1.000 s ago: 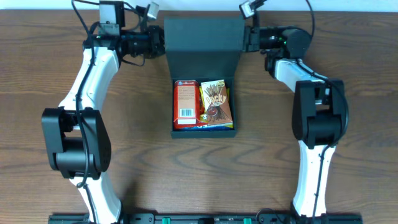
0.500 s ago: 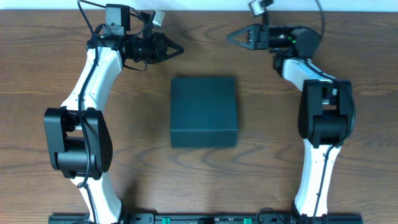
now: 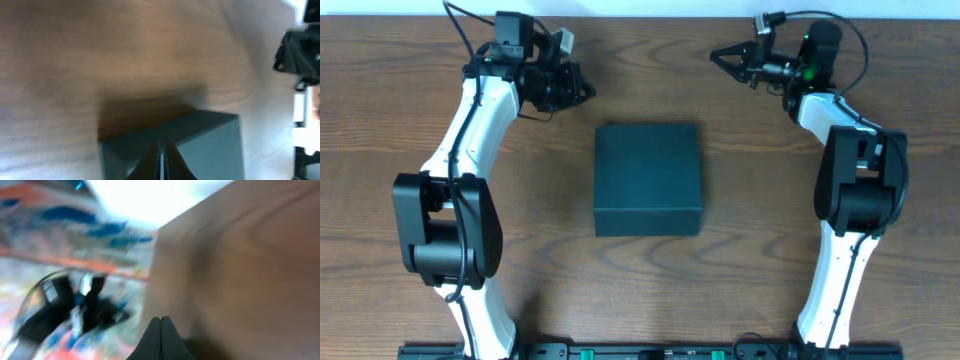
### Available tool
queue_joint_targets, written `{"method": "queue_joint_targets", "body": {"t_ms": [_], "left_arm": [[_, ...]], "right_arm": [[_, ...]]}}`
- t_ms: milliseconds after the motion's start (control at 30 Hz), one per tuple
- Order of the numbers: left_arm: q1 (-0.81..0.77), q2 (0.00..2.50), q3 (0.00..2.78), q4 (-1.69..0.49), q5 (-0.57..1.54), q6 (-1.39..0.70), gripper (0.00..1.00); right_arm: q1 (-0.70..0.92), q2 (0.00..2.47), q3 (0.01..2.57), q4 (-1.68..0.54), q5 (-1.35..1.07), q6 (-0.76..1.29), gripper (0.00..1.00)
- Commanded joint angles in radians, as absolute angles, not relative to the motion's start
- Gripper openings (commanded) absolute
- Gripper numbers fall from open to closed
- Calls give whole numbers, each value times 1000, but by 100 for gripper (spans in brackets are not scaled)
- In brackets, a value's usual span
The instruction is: Pack container
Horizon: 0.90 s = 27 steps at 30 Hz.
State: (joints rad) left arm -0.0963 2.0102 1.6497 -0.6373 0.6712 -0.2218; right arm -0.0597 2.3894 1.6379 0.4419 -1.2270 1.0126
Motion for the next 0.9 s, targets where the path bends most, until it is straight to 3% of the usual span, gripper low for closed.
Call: {"method": "queue_joint_targets", "body": {"t_ms": [0,200,400,500,700,867], "left_arm": [[-122,1984,1660,-667,595,-225,6],[-215,1867,1671,-653,457,-196,6],[-291,1759,1673,-682,385,-106,5],[-324,1762,1673,-738,385,-52,6],[-363,1787,1671,-863,406,82,6],[-366,1791,1670,-957,544,241,6]], "right_arm": [[-52,2394,1653,430,-1043,832,2],[-52,2358,1795,219,-1039,719,2],[-35,2196,1977,-531,-691,161,2],[-33,2092,1999,-746,-579,40,2],[-25,1882,1978,-865,-554,-47,2],[56,1718,1924,-932,-364,-53,1]]}}
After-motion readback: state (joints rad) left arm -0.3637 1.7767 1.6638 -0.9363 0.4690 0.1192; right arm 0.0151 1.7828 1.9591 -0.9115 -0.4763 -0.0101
